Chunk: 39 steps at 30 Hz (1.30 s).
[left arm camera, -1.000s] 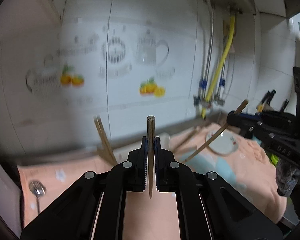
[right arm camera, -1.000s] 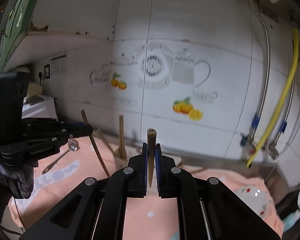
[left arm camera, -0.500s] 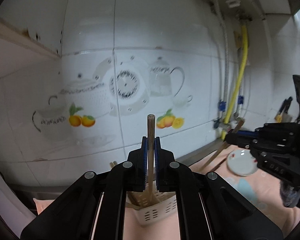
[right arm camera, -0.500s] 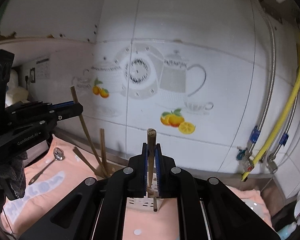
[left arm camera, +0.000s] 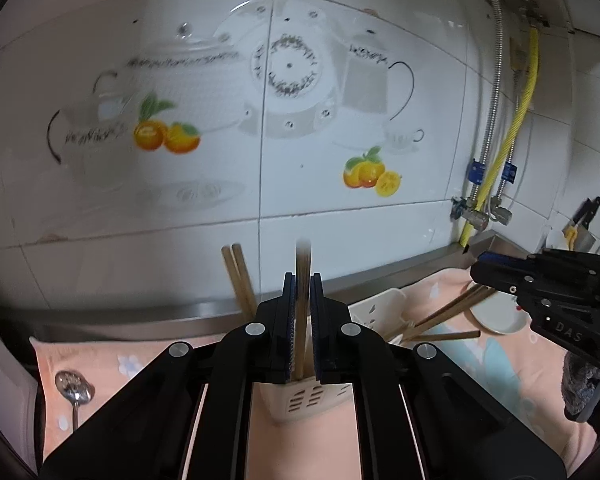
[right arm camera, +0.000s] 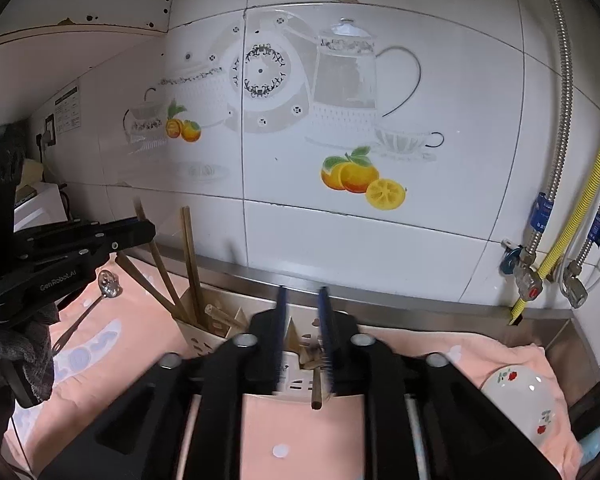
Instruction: Organize utensils
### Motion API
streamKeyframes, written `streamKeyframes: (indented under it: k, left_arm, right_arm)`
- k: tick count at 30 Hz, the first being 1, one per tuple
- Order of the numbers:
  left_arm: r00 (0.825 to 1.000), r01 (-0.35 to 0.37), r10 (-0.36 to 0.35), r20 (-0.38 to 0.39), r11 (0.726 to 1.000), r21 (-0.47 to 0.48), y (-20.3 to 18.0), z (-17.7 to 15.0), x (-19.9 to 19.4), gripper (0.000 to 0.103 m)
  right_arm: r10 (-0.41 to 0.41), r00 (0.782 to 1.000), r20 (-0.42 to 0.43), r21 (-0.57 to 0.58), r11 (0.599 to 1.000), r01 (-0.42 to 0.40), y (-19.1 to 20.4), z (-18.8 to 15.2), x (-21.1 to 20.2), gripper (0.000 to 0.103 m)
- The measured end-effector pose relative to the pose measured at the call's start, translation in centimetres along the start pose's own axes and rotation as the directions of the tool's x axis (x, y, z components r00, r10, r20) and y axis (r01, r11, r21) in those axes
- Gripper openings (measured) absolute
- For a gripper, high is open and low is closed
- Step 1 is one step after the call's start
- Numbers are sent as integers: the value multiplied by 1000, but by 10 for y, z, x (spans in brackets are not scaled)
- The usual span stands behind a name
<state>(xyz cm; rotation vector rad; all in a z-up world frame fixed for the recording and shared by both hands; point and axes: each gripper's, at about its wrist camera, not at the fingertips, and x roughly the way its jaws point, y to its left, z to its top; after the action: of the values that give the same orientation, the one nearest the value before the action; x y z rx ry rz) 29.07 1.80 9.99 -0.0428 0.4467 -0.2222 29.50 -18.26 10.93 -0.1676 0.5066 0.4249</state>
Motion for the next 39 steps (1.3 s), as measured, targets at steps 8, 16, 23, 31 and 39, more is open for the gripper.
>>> streamKeyframes:
  k: [8,16,23,31,39]
  left_arm:
    - [999,0,0,32,1000,-2,-3,-13,-28,38]
    - [999,4,-4,53,1000,-1,-9,-41,-69,58]
    - [999,-12,12,51,1000,-3,-16,-79,-102,78]
    - [999,-36,36,40,999,1,-25,-125,-134,91]
    - [998,-50,50,26,999,-13,-32,-153,-148,98]
  right_arm:
    - [0,999,37,-14,1000,1,11,-9,-26,56]
    - [-23,996,84,-16,1000,25,32,-41,-63,80]
    - [-77,993,90,1,997,78,51,-84,-89,91]
    - [-108,992,69,72,992,103,67,-137,-113,95]
    - [-109,993,42,101,989,104,75,-170,-125,95]
